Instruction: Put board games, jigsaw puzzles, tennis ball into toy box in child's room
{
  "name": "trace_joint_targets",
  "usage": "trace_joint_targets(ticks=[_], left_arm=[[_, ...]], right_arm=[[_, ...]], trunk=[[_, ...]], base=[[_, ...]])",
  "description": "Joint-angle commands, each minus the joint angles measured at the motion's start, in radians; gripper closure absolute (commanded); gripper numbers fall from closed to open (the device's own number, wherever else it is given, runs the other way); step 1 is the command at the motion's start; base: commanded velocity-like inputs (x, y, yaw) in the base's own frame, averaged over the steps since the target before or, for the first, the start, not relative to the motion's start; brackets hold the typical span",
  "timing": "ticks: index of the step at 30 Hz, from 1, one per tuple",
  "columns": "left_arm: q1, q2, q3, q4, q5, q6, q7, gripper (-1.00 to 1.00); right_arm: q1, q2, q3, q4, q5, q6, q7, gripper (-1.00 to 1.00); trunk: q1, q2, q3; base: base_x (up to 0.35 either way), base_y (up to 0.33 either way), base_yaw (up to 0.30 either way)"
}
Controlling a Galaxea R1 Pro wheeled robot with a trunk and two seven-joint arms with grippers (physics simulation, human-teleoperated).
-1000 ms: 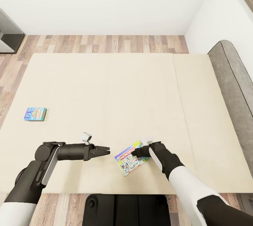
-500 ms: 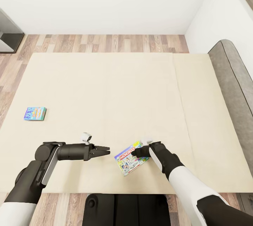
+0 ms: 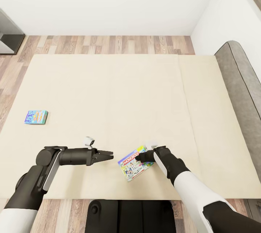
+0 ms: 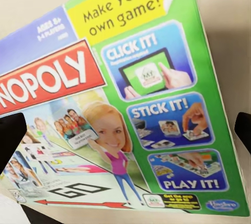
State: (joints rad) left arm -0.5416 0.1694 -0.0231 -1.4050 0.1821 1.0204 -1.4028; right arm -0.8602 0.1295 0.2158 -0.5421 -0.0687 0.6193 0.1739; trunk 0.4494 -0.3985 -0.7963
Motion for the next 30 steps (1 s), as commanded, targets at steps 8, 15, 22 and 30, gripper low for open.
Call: trace_joint_targets(ticks=[8,15,22,30], left_arm=[[-0.001,0.001,-0.001,0.0,0.004,0.01,-0.001,-1.0],[-0.001,0.001,-0.001,0.0,0.003,0.01,-0.001,-1.0],[-0.001,0.001,-0.001,0.0,0.004,0.01,-0.001,-1.0],[-0.001,0.001,-0.001,0.0,0.004,0.01,-0.001,-1.0]], right_arm=[[0.0,-0.001,0.003,-0.001,-0.007,0.005,-0.002,-1.0],[0.0,-0.001,0.003,-0.001,-0.008,0.005,-0.002,-1.0],[0.0,0.0,0.003,-0.001,-0.008,0.005,-0.002,-1.0],[0.0,0.0,0.004,-0.001,-0.008,0.006,-0.002,-1.0]], trunk=[[0.001,-0.002,-0.001],[0.001,-0.002,-0.001],[0.001,-0.002,-0.001],[0.001,-0.002,-0.001]], base=[[0.0,0.0,0.0],[0.0,0.05,0.0],[0.0,0.032,0.0],[0.0,0.001,0.0]])
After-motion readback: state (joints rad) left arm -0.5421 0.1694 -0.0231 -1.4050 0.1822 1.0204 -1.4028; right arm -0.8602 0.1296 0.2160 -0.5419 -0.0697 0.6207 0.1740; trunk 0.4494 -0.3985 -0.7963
